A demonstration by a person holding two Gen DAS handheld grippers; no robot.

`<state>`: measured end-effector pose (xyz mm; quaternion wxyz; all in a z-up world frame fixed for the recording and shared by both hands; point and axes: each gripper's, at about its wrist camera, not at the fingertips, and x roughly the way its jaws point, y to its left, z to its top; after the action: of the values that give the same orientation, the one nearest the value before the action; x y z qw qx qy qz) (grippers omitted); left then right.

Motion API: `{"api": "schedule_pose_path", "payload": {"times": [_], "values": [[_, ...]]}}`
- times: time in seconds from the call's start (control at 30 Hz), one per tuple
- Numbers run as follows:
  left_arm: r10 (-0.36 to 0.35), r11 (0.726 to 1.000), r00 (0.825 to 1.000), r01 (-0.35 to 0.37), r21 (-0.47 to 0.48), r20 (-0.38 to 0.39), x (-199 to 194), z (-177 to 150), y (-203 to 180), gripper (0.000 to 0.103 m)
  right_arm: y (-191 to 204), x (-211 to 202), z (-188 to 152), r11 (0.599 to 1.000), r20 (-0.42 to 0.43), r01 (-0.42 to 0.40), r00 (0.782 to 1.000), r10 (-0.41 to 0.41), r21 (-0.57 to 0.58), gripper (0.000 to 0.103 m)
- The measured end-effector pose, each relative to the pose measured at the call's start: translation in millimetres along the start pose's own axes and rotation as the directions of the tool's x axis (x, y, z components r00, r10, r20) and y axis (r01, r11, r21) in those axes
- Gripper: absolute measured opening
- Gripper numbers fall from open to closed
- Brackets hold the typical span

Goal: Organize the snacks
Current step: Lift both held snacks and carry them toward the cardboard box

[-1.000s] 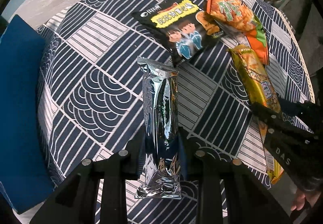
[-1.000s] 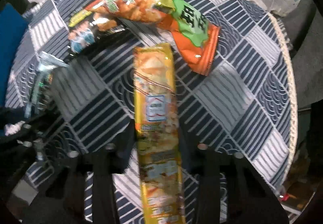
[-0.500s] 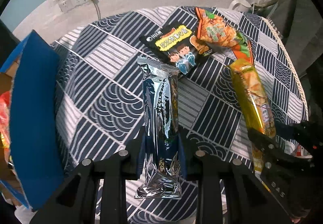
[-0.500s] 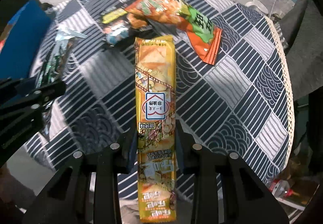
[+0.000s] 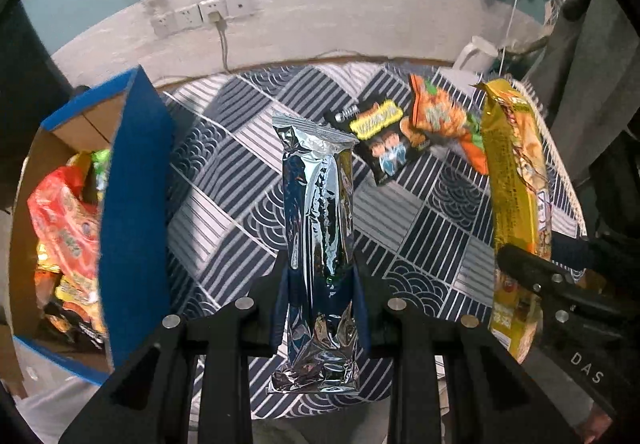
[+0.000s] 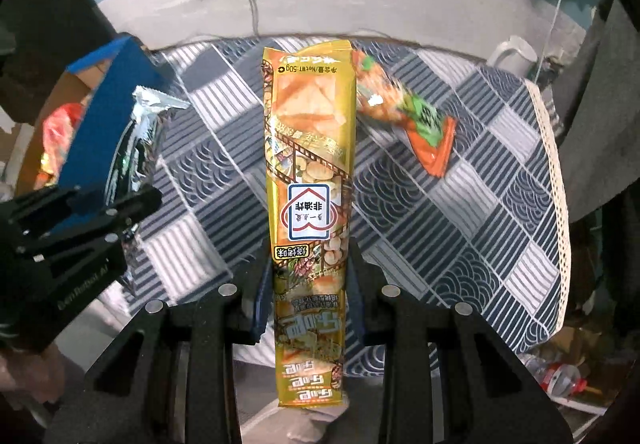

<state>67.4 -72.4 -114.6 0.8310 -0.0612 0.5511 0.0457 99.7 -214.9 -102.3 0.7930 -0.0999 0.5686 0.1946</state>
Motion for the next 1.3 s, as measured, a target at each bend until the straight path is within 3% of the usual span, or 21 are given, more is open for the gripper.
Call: {"api": "schedule_pose_path", "payload": {"times": [0.47, 0.8, 1.3], "values": [[0.013, 0.997, 0.996, -0.006, -0.082, 0.085, -38.1, 4.2, 57.7, 0.028, 64.4, -29.4, 34.1, 0.995, 0.078, -0.053, 0.995, 0.06, -0.081, 0.03], [0.047, 0.985, 0.991, -0.026, -0.168, 0.126, -59.6, 4.0, 115.2, 0.028, 119.1, -33.0, 59.1, 0.985, 0.083, -0.094, 0.991, 0.107, -0.142, 0.03], [0.174, 0.945, 0.974, -0.124, -0.304, 0.142, -72.4, -11.3, 214.6, 0.028, 217.8, -8.3, 93.6, 0.959, 0.029, -0.151, 0.986, 0.162, -0.24, 0.03]]}}
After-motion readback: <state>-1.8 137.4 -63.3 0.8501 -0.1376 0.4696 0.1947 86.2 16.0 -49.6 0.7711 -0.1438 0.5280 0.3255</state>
